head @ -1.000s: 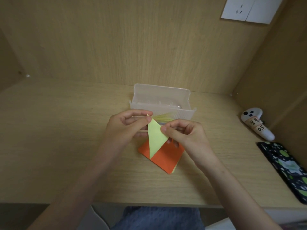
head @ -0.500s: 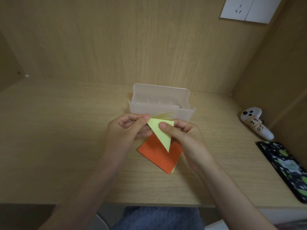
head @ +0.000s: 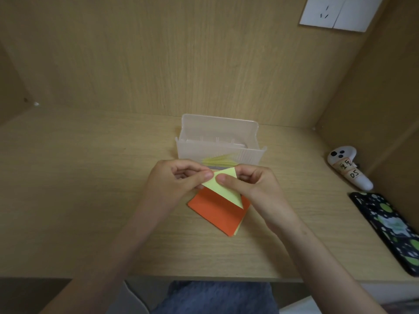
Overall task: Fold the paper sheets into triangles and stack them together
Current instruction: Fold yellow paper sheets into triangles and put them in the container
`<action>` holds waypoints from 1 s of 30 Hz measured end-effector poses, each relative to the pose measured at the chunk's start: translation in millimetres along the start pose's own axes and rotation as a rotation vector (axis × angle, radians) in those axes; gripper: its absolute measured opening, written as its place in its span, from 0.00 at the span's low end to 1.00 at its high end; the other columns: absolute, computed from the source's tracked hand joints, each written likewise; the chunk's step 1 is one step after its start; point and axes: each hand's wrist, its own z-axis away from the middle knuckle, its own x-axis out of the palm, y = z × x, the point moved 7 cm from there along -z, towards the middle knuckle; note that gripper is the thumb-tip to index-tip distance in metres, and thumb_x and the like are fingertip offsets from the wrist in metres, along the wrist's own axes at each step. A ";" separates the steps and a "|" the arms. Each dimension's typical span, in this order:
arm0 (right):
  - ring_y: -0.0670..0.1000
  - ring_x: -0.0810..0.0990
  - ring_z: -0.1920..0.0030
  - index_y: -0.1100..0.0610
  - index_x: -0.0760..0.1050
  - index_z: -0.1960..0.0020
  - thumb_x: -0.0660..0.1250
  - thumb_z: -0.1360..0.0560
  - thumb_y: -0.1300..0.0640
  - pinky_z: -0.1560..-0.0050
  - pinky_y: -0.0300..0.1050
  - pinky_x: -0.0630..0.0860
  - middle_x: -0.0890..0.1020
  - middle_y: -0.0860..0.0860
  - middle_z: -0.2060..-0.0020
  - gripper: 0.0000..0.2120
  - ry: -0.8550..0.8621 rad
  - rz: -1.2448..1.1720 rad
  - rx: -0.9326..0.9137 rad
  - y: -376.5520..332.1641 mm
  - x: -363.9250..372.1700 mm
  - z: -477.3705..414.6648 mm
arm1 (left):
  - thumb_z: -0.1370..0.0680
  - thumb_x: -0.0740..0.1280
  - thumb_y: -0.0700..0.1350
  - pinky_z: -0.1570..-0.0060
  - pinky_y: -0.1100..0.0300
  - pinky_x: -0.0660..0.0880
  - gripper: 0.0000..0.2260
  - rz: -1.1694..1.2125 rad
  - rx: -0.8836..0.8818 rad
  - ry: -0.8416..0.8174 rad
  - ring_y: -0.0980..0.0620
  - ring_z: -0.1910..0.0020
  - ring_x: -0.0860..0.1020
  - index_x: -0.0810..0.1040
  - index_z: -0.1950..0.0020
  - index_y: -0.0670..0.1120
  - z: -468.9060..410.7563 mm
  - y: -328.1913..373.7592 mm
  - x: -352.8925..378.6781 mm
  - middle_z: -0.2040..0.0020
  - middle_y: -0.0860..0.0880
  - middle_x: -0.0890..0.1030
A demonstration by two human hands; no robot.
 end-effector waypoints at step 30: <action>0.45 0.75 0.67 0.58 0.80 0.64 0.70 0.30 0.67 0.66 0.35 0.71 0.80 0.56 0.66 0.07 -0.161 0.256 -0.006 -14.7 -20.7 -5.6 | 0.30 0.74 0.42 0.66 0.72 0.70 0.06 -0.163 0.132 -0.053 0.63 0.69 0.75 0.83 0.65 0.53 8.7 7.6 10.1 0.70 0.56 0.80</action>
